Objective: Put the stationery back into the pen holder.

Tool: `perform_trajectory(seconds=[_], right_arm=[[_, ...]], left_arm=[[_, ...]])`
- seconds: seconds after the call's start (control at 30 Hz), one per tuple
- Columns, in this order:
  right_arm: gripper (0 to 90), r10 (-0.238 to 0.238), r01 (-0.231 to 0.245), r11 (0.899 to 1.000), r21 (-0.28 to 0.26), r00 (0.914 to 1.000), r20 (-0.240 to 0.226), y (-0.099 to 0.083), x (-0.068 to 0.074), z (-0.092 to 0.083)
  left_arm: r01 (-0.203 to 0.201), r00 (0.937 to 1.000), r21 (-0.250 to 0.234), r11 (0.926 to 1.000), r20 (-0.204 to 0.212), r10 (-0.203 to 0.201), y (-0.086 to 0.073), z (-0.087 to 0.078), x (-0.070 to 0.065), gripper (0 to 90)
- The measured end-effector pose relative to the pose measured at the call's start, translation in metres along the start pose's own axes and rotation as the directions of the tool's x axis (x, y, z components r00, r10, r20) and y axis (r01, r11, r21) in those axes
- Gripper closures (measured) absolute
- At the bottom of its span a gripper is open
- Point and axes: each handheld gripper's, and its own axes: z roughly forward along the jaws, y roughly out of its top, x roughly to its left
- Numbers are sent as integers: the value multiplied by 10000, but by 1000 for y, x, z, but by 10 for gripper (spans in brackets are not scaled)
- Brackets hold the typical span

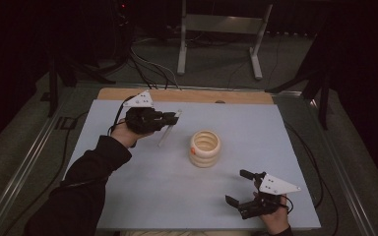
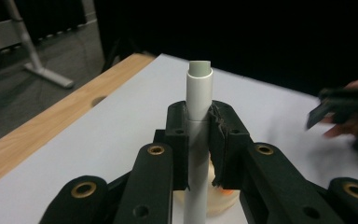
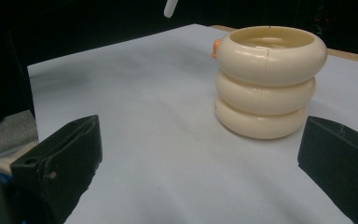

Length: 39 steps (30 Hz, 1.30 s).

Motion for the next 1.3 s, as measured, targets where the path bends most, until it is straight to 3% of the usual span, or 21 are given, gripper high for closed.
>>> perform_trajectory(seconds=[0.1, 0.3, 0.5, 0.6, 0.7, 0.87, 1.07, 1.23, 1.3], right_arm=[[0, -13, 13, 10000, 27, 10000, 15, 0, 0, 0], [0, -6, 6, 10000, 9, 10000, -10, 0, 1, 0], [0, -2, 2, 10000, 22, 10000, -3, 0, 0, 0], [0, -7, 7, 10000, 16, 10000, -2, 0, 0, 0], [0, -7, 7, 10000, 16, 10000, -1, 0, 0, 0], [0, -21, 21, 10000, 6, 10000, 0, 0, 0, -1], [0, -29, 29, 10000, 2, 10000, -28, 0, 1, -1], [0, -28, 28, 10000, -13, 10000, -44, 0, 1, -2], [0, -23, 23, 10000, -20, 10000, -31, 0, 1, -2]], left_arm=[[256, 9997, -405, 9989, 45, -255, 5, 1, 0, 792], [331, 9995, -920, 9952, 24, -330, 14, 5, -1, 792], [692, 9976, -1660, 9837, 194, -669, 23, 12, -2, 793], [688, 9975, -1914, 9791, 276, -647, 26, 17, -3, 792], [688, 9975, -2048, 9764, 302, -639, 28, 24, -4, 792], [599, 9979, -1878, 9804, 344, -543, 24, 43, -8, 792], [874, 9948, -2259, 9702, 708, -731, 20, 58, -10, 792], [831, 9947, -2285, 9700, 777, -669, 17, 70, -13, 791], [942, 9931, -2412, 9659, 912, -741, 16, 73, -13, 792]])
